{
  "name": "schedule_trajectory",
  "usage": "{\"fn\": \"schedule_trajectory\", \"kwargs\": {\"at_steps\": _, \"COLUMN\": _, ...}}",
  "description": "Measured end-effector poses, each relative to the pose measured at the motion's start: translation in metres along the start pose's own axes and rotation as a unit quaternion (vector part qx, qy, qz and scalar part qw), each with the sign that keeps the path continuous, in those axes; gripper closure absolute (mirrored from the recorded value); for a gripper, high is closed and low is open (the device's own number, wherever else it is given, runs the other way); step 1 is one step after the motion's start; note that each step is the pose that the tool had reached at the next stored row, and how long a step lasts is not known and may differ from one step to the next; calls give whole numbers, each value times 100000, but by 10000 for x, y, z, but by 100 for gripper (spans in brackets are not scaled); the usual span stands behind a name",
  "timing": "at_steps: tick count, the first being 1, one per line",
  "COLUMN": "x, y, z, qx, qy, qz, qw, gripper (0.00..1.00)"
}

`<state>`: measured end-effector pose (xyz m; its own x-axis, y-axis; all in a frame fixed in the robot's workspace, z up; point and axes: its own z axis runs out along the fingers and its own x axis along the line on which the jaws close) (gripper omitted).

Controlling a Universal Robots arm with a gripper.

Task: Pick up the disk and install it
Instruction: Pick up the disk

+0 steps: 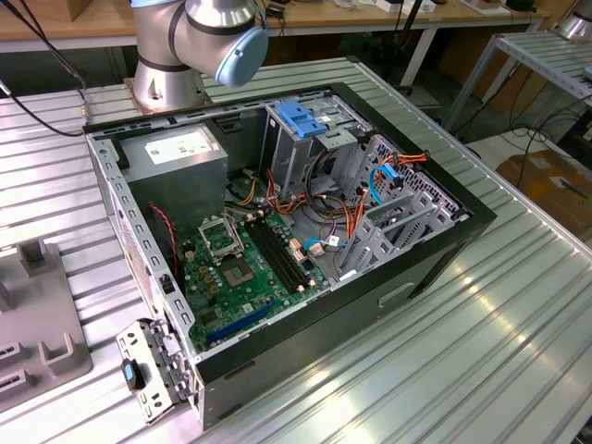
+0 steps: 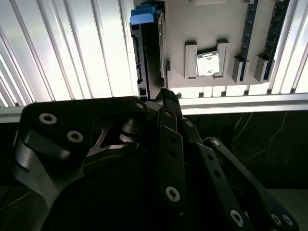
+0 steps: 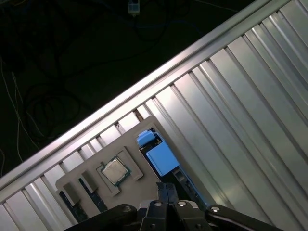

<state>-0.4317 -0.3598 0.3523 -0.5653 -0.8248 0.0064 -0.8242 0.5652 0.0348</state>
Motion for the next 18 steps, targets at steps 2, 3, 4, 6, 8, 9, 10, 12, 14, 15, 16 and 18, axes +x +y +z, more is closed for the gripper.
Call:
{"fn": "schedule_trajectory", "kwargs": {"at_steps": 2, "x": -4, "y": 2, "z": 3, "qx": 17, "qy": 52, "qz": -1464, "qw": 99989, "gripper": 89}}
{"fn": "schedule_trajectory", "kwargs": {"at_steps": 3, "x": -5, "y": 2, "z": 4, "qx": 25, "qy": 70, "qz": -1995, "qw": 99980, "gripper": 89}}
{"fn": "schedule_trajectory", "kwargs": {"at_steps": 4, "x": -8, "y": 4, "z": 4, "qx": 45, "qy": 98, "qz": -3058, "qw": 99953, "gripper": 89}}
{"fn": "schedule_trajectory", "kwargs": {"at_steps": 6, "x": -8, "y": 5, "z": 5, "qx": 51, "qy": 106, "qz": -3431, "qw": 99941, "gripper": 89}}
{"fn": "schedule_trajectory", "kwargs": {"at_steps": 8, "x": -9, "y": 5, "z": 5, "qx": 50, "qy": 106, "qz": -3433, "qw": 99941, "gripper": 89}}
{"fn": "schedule_trajectory", "kwargs": {"at_steps": 9, "x": -9, "y": 5, "z": 5, "qx": 51, "qy": 108, "qz": -3434, "qw": 99941, "gripper": 89}}
{"fn": "schedule_trajectory", "kwargs": {"at_steps": 10, "x": -9, "y": 5, "z": 5, "qx": 51, "qy": 108, "qz": -3433, "qw": 99941, "gripper": 89}}
{"fn": "schedule_trajectory", "kwargs": {"at_steps": 12, "x": -9, "y": 5, "z": 5, "qx": 50, "qy": 109, "qz": -3447, "qw": 99940, "gripper": 89}}
{"fn": "schedule_trajectory", "kwargs": {"at_steps": 14, "x": -9, "y": 5, "z": 5, "qx": 51, "qy": 109, "qz": -3537, "qw": 99937, "gripper": 89}}
{"fn": "schedule_trajectory", "kwargs": {"at_steps": 15, "x": -9, "y": 5, "z": 5, "qx": 54, "qy": 114, "qz": -3725, "qw": 99931, "gripper": 89}}
{"fn": "schedule_trajectory", "kwargs": {"at_steps": 16, "x": -8, "y": 5, "z": 5, "qx": 57, "qy": 124, "qz": -4005, "qw": 99920, "gripper": 89}}
{"fn": "schedule_trajectory", "kwargs": {"at_steps": 18, "x": -9, "y": 5, "z": 4, "qx": 63, "qy": 185, "qz": -5643, "qw": 99840, "gripper": 89}}
